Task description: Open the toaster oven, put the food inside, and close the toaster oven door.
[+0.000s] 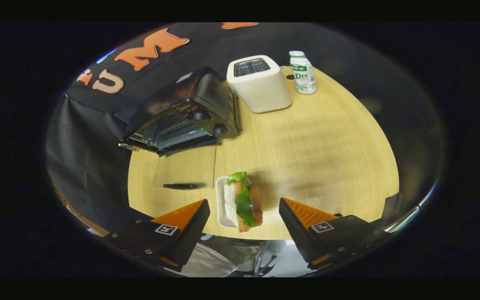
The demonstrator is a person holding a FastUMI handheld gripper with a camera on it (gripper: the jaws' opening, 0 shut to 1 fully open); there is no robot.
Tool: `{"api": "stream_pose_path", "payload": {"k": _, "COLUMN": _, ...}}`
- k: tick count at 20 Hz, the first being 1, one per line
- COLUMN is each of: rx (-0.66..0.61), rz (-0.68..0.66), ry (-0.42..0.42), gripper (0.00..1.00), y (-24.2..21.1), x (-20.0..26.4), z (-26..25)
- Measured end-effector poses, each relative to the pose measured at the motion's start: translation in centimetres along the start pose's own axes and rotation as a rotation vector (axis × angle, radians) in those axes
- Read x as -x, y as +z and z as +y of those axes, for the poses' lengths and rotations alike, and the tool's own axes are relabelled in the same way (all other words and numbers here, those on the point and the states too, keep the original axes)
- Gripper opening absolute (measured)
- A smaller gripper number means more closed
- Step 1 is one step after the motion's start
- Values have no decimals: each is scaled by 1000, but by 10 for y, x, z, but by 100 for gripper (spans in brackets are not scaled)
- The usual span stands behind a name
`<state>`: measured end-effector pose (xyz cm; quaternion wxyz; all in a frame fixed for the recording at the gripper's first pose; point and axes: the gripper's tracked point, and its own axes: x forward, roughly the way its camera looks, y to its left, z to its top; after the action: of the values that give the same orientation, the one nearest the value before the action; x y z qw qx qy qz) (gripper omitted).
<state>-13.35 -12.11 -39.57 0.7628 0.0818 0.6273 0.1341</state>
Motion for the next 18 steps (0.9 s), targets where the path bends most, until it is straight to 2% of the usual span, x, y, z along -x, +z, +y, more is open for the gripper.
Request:
{"api": "stream_pose_path", "payload": {"k": 4, "rx": 4, "rz": 53, "ry": 38, "gripper": 97, "y": -10, "x": -24, "z": 6}}
{"api": "stream_pose_path", "payload": {"k": 7, "rx": 7, "rz": 76, "ry": 42, "gripper": 90, "y": -14, "x": -34, "z": 8}}
{"api": "stream_pose_path", "payload": {"k": 9, "rx": 0, "rz": 82, "ry": 47, "gripper": 80, "y": -16, "x": -41, "z": 9}}
{"api": "stream_pose_path", "payload": {"k": 11, "rx": -20, "rz": 91, "ry": 47, "gripper": 66, "y": -18, "x": -40, "z": 8}}
{"api": "stream_pose_path", "payload": {"k": 13, "rx": -66, "rz": 86, "ry": 72, "gripper": 45, "y": -18, "x": -39, "z": 14}}
{"api": "stream_pose_path", "payload": {"k": 14, "rx": -72, "rz": 80, "ry": 62, "gripper": 39, "y": -18, "x": -38, "z": 14}}
{"api": "stream_pose_path", "payload": {"k": 16, "rx": -84, "rz": 55, "ry": 50, "gripper": 33, "y": -16, "x": -32, "z": 17}}
{"api": "stream_pose_path", "payload": {"k": 18, "rx": -93, "rz": 17, "ry": 84, "gripper": 31, "y": -8, "x": -19, "z": 33}}
